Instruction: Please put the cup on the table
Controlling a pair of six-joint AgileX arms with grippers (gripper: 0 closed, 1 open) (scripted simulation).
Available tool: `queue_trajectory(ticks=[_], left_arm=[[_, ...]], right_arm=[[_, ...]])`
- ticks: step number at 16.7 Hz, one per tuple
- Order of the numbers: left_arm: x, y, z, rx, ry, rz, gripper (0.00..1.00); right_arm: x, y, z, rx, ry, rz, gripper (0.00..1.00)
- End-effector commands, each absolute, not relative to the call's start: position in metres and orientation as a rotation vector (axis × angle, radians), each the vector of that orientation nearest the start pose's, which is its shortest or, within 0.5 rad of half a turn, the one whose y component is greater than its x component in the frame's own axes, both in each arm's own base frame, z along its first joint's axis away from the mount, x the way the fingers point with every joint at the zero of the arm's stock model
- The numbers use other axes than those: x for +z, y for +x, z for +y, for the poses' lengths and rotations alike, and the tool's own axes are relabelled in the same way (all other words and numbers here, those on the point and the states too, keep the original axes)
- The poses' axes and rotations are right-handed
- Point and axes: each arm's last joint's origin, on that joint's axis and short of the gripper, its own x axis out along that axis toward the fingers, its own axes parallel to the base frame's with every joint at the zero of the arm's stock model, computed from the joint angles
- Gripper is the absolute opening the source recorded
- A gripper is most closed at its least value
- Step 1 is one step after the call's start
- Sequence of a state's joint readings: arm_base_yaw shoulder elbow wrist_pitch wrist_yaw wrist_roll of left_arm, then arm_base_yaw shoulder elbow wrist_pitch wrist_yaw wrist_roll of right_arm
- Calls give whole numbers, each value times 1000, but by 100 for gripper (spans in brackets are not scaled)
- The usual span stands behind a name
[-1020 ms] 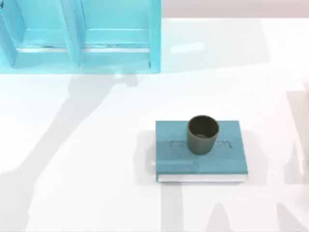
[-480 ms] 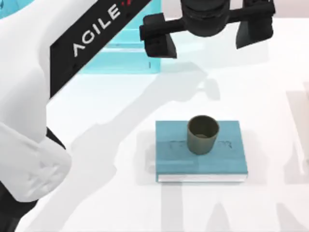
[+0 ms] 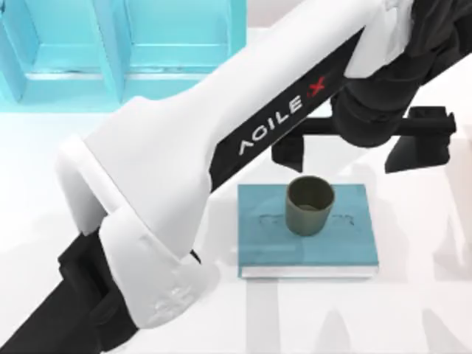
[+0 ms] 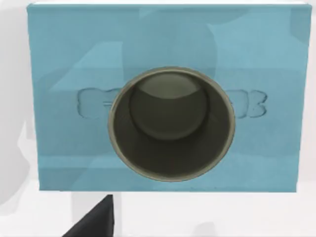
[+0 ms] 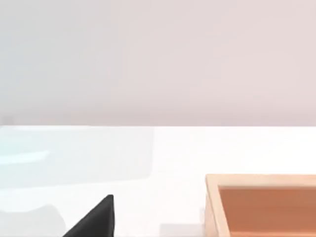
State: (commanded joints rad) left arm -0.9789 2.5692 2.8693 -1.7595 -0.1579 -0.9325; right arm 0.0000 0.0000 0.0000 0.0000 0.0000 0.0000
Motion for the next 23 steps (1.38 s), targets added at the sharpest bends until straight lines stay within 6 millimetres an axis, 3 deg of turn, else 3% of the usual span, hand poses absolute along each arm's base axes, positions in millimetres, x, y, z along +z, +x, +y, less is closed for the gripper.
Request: queue_trajectory(ticks=[9, 19, 23], left_arm=[[263, 282, -390, -13, 22, 1372, 100], [194, 295, -391, -13, 22, 1372, 100], [178, 295, -387, -13, 22, 1372, 100]], right_arm=[[160, 106, -1, 0, 0, 0, 100], [160, 106, -1, 0, 0, 0, 100], [160, 106, -1, 0, 0, 0, 100]])
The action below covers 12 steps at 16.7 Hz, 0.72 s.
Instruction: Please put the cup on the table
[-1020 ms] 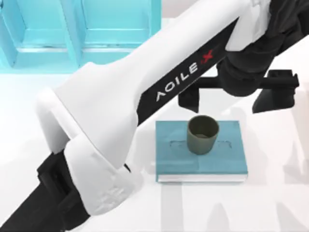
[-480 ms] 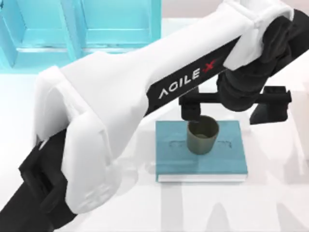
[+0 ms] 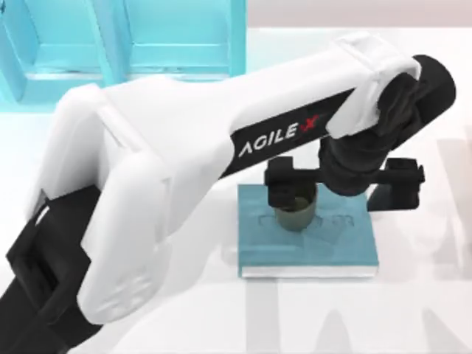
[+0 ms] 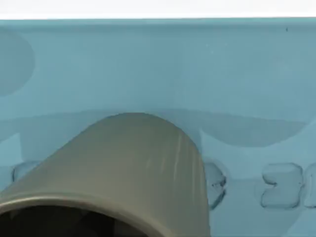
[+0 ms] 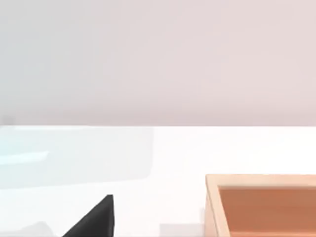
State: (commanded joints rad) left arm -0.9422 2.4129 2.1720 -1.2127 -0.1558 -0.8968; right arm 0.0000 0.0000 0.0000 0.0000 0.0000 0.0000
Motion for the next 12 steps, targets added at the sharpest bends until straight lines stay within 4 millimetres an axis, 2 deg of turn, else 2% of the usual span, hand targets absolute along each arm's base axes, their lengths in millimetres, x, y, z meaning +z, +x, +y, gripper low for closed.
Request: queue_trajectory(ticks=[4, 12], left_arm=[[177, 295, -387, -13, 22, 1372, 100], [177, 295, -387, -13, 22, 1372, 40]], right_arm=[[160, 106, -1, 0, 0, 0, 100], [160, 106, -1, 0, 0, 0, 100]])
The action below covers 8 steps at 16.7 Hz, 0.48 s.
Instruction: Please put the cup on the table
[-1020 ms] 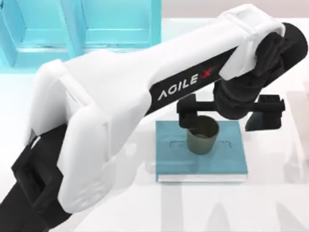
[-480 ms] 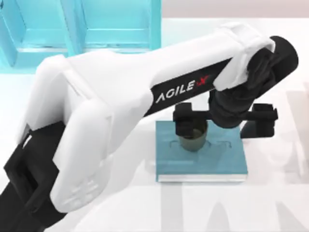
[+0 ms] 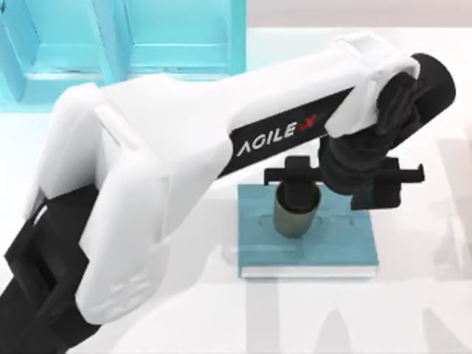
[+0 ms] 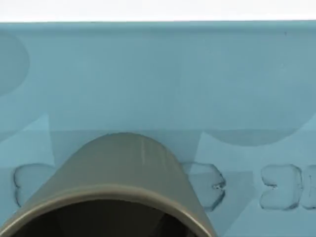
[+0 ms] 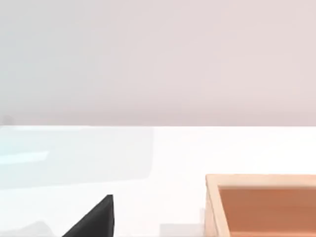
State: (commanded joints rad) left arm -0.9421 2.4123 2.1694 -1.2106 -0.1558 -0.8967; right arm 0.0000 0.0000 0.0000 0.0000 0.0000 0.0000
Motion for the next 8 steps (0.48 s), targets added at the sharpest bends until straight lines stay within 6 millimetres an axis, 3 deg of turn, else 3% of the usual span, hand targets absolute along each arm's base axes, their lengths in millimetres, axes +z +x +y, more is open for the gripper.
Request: queue_trajectory(ticks=[5, 8], left_arm=[[177, 295, -387, -13, 22, 1372, 2], [177, 295, -387, -13, 22, 1372, 0]], right_arm=[[160, 106, -1, 0, 0, 0, 100], [160, 106, -1, 0, 0, 0, 100]])
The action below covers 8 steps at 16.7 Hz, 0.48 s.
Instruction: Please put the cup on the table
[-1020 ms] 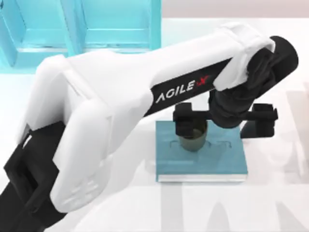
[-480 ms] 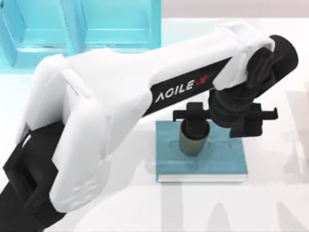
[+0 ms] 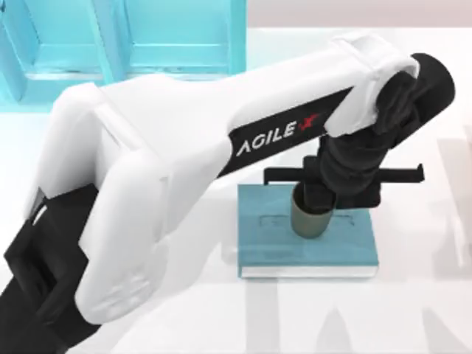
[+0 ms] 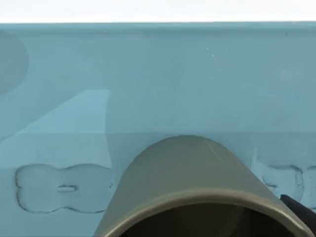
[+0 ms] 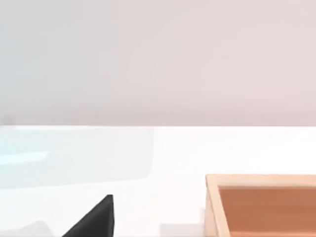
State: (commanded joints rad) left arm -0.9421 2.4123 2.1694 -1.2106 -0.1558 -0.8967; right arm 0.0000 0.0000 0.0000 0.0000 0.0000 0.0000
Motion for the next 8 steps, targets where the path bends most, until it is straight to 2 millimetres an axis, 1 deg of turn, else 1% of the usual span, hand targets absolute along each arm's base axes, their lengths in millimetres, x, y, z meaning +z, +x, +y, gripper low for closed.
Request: queue_trajectory(ticks=[8], left_arm=[[178, 293, -389, -12, 30, 1376, 0]], right_arm=[[160, 106, -1, 0, 0, 0, 100]])
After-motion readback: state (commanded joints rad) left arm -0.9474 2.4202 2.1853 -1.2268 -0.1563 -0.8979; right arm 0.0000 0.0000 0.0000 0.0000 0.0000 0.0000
